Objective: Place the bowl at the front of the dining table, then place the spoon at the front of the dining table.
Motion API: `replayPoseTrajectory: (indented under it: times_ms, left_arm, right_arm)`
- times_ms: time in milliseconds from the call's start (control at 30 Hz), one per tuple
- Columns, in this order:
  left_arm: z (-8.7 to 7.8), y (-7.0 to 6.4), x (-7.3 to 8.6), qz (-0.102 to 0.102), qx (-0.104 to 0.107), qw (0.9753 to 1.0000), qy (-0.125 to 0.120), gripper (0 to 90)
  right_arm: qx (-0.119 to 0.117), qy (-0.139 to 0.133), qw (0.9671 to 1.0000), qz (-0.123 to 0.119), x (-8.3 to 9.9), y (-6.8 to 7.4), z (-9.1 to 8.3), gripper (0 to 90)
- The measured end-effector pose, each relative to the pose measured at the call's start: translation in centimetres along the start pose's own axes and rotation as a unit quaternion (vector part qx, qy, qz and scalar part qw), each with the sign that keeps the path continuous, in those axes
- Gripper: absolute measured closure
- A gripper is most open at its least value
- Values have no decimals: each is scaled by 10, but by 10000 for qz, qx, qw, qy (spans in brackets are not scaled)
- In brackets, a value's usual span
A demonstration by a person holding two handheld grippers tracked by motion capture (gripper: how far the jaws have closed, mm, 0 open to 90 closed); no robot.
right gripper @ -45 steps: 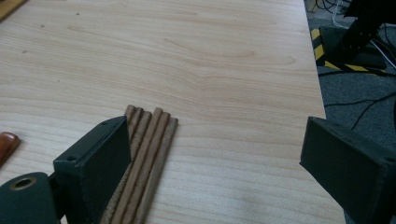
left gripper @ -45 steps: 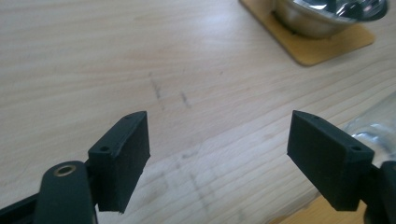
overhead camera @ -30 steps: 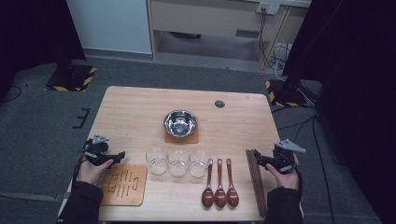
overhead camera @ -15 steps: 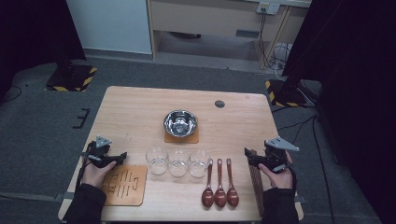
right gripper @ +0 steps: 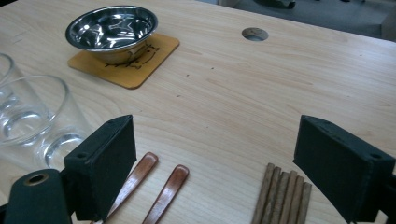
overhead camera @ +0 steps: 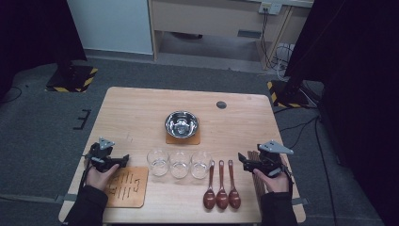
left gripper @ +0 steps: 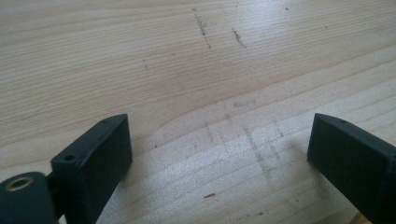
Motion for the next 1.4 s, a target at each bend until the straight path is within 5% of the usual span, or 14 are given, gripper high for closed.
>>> replayPoseTrajectory:
  times_ms: [900,1400]
  left_arm:
    - [1,0,0,-7,5,10000,64,3]
    - [1,0,0,-4,11,10000,68,0]
  right_arm:
    - [-147,359,9992,-140,31,11,3,182]
    - [-68,635,9976,-251,43,16,9,305]
Point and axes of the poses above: each handheld gripper's, and its own axes: z roughly forward along the jaws, x roughly out of its underside, y roughly to its left, the point moved 1 cm from there along z, roughly forward along the jaws, and after that the axes turned 9 degrees about z, right-handed, at the moved point
